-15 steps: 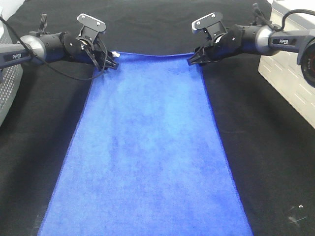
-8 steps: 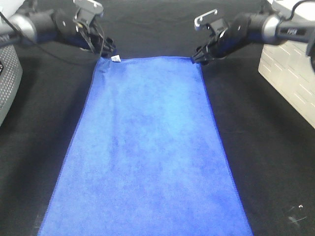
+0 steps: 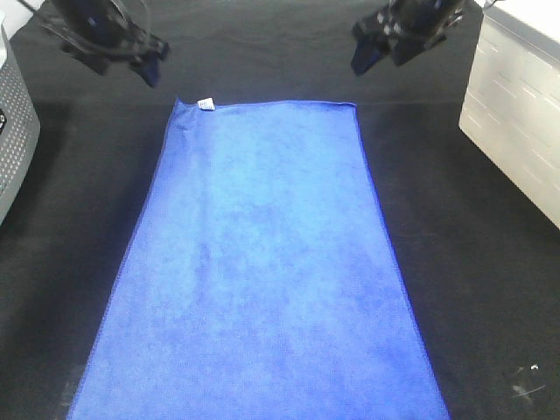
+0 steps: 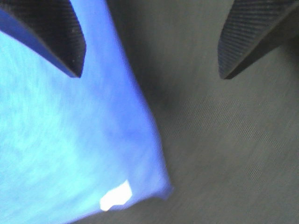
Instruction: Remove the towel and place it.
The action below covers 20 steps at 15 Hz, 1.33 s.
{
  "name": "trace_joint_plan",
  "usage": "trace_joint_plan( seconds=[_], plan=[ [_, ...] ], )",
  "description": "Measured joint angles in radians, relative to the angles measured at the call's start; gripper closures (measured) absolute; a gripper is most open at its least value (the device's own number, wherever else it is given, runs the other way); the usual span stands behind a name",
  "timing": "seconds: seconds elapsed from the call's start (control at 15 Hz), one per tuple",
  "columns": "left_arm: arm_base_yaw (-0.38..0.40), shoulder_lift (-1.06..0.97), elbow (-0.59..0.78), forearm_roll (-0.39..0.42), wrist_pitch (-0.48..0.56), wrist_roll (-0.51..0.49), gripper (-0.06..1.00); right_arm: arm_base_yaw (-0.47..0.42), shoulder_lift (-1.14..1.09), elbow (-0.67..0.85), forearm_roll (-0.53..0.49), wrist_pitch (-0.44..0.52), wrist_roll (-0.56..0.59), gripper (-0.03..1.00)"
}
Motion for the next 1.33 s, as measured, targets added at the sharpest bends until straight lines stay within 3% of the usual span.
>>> trace_joint_plan(
  seconds=[0.2,0.27,0.6,1.33],
  plan=[
    [0.017,-0.073,-0.063,0.151,0.144,-0.116,0.22,-0.011,-0.130,0.000,0.003,0.059,0.191,0.28],
    [0.040,-0.081,-0.104,0.154,0.173,-0.121,0.22,-0.027,-0.157,0.000,0.004,0.087,0.214,0.28],
    [0.191,-0.107,-0.173,0.046,0.191,-0.098,0.22,-0.161,-0.192,-0.003,-0.007,0.244,0.254,0.28],
    [0.210,-0.167,-0.173,0.024,0.197,-0.076,0.22,-0.176,-0.298,-0.018,-0.092,0.250,0.272,0.28]
  ],
)
